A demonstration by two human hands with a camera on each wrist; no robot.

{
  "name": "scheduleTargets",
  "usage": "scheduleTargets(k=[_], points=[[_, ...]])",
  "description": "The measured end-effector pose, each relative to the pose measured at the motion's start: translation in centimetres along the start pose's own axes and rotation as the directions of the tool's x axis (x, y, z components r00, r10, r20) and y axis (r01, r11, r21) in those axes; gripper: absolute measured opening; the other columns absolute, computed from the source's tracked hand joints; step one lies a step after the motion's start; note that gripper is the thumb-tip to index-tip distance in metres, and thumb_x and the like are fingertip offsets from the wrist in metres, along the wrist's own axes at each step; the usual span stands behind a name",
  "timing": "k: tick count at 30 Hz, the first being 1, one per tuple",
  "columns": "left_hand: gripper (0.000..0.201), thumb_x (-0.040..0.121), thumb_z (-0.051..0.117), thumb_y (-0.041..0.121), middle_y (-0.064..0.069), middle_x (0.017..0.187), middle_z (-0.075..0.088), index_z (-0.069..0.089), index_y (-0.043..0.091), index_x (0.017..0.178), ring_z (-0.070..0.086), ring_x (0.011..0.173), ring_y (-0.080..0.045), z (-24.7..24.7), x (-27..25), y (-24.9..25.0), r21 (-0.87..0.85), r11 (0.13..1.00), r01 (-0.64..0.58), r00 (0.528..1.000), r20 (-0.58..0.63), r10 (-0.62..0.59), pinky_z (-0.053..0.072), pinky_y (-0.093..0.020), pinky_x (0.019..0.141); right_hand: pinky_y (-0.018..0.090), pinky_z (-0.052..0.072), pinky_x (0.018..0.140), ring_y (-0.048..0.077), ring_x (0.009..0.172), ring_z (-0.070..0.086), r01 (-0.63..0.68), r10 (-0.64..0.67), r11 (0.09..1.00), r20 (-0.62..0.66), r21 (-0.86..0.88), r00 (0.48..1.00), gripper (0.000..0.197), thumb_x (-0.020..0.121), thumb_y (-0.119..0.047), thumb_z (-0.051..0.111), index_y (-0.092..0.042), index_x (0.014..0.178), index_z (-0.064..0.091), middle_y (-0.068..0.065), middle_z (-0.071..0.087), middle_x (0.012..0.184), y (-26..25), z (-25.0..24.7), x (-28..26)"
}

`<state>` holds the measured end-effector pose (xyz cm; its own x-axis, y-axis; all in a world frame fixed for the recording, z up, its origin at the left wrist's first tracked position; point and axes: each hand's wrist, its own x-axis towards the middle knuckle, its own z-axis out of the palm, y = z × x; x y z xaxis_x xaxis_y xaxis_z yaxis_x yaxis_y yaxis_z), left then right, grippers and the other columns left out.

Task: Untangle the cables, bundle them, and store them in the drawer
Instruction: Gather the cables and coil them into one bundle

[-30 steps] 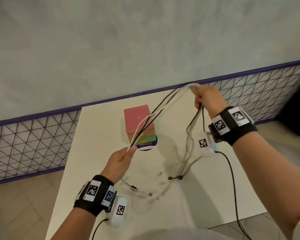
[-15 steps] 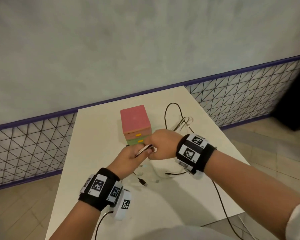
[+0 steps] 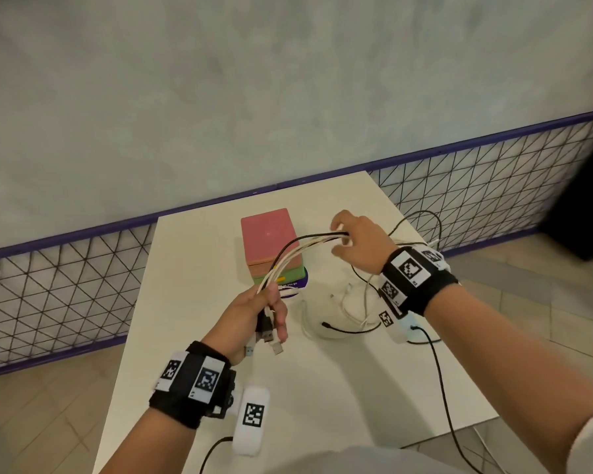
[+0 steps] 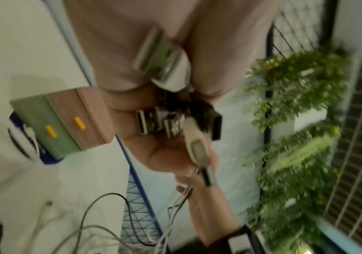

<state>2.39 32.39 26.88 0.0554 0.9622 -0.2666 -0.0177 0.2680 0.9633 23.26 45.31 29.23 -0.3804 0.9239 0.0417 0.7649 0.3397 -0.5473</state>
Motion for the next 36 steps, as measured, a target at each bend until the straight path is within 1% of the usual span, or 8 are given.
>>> scheduleTargets(k=[2, 5, 10, 16, 20, 24, 30, 36], points=[[0.031, 0.1, 0.041, 0.031, -0.002, 0.057, 0.046, 0.039, 0.015, 0.074, 0.054, 0.047, -0.023, 0.2, 0.5, -0.2, -0.121, 0.992, 0.034, 0.999, -0.002, -0.034, 0.036, -0.034, 0.055, 0.043, 0.025, 0.106, 0.024, 0.127, 0.035, 0.138, -0.136, 0.984, 0.024, -0.109, 0.99, 0.064, 0.072, -0.033, 0.056, -0.027, 0.133, 0.038, 0.004, 0.045, 0.129, 0.0, 0.9, -1.2], [0.03, 0.101, 0.04, 0.029, 0.0, 0.053, 0.035, 0.041, 0.014, 0.075, 0.051, 0.044, -0.02, 1.1, 0.9, -0.3, -0.229, 0.968, 0.103, 0.993, -0.025, -0.111, 0.047, -0.03, 0.046, 0.044, 0.014, 0.112, 0.023, 0.138, 0.021, 0.389, -0.392, 0.917, -0.014, -0.083, 0.92, 0.067, 0.073, -0.032, 0.053, -0.025, 0.137, 0.038, 0.003, 0.034, 0.142, -1.5, 2.7, -3.5], [0.018, 0.1, 0.042, 0.02, -0.005, 0.058, 0.035, 0.058, 0.012, 0.097, 0.042, 0.043, -0.018, 2.1, 1.2, -0.7, -0.276, 0.953, 0.128, 0.986, -0.072, -0.153, 0.043, -0.026, 0.041, 0.042, 0.031, 0.104, 0.025, 0.126, 0.041, 0.675, -0.675, 0.738, -0.017, -0.007, 0.738, 0.024, 0.088, -0.035, 0.059, -0.019, 0.106, 0.06, 0.006, 0.05, 0.127, -3.0, 6.7, -6.5], [0.031, 0.098, 0.047, 0.033, 0.001, 0.051, 0.051, 0.052, 0.014, 0.074, 0.056, 0.041, -0.014, 2.2, 1.1, -0.6, -0.466, 0.868, 0.175, 0.968, -0.078, -0.237, 0.044, -0.02, 0.04, 0.029, 0.042, 0.075, 0.019, 0.083, 0.052, 0.761, -0.748, 0.648, -0.181, 0.009, 0.639, 0.017, 0.082, -0.026, 0.072, -0.01, 0.087, 0.07, 0.009, 0.061, 0.092, -2.8, 7.8, -7.4], [0.028, 0.097, 0.048, 0.031, -0.005, 0.057, 0.057, 0.055, 0.011, 0.08, 0.059, 0.047, -0.015, 2.7, 0.8, -0.8, -0.432, 0.883, 0.183, 0.973, -0.051, -0.226, 0.045, -0.021, 0.04, 0.022, 0.042, 0.062, 0.011, 0.073, 0.05, 0.673, -0.643, 0.735, -0.235, 0.078, 0.729, 0.012, 0.079, -0.024, 0.073, -0.014, 0.081, 0.067, 0.001, 0.059, 0.081, -2.8, 7.8, -7.5], [0.03, 0.098, 0.046, 0.031, -0.007, 0.06, 0.058, 0.057, 0.008, 0.082, 0.06, 0.052, -0.016, 3.1, 0.7, -0.9, -0.418, 0.888, 0.193, 0.974, -0.031, -0.226, 0.047, -0.023, 0.048, 0.033, 0.049, 0.058, 0.011, 0.066, 0.047, 0.525, -0.488, 0.821, -0.203, 0.223, 0.849, 0.024, 0.073, -0.033, 0.071, -0.017, 0.078, 0.054, -0.006, 0.048, 0.08, -3.4, 7.8, -8.1], [0.026, 0.095, 0.052, 0.031, -0.01, 0.072, 0.058, 0.06, 0.006, 0.096, 0.06, 0.06, -0.018, 3.0, 1.0, -1.7, -0.505, 0.84, 0.199, 0.964, -0.051, -0.259, 0.056, -0.029, 0.059, 0.019, 0.031, 0.055, 0.008, 0.069, 0.036, 0.519, -0.511, 0.844, -0.093, 0.134, 0.855, 0.052, 0.064, -0.053, 0.078, -0.015, 0.083, 0.048, -0.01, 0.04, 0.084, -3.7, 7.9, -8.3], [0.036, 0.099, 0.045, 0.019, -0.004, 0.052, 0.051, 0.056, 0.01, 0.066, 0.051, 0.044, -0.014, 3.7, 0.4, -1.6, -0.436, 0.879, 0.193, 0.968, -0.06, -0.243, 0.045, -0.022, 0.043, 0.028, 0.042, 0.059, 0.008, 0.068, 0.039, 0.497, -0.487, 0.84, -0.101, 0.217, 0.868, 0.042, 0.07, -0.047, 0.076, -0.017, 0.077, 0.048, -0.012, 0.042, 0.078, -3.7, 7.7, -8.3]])
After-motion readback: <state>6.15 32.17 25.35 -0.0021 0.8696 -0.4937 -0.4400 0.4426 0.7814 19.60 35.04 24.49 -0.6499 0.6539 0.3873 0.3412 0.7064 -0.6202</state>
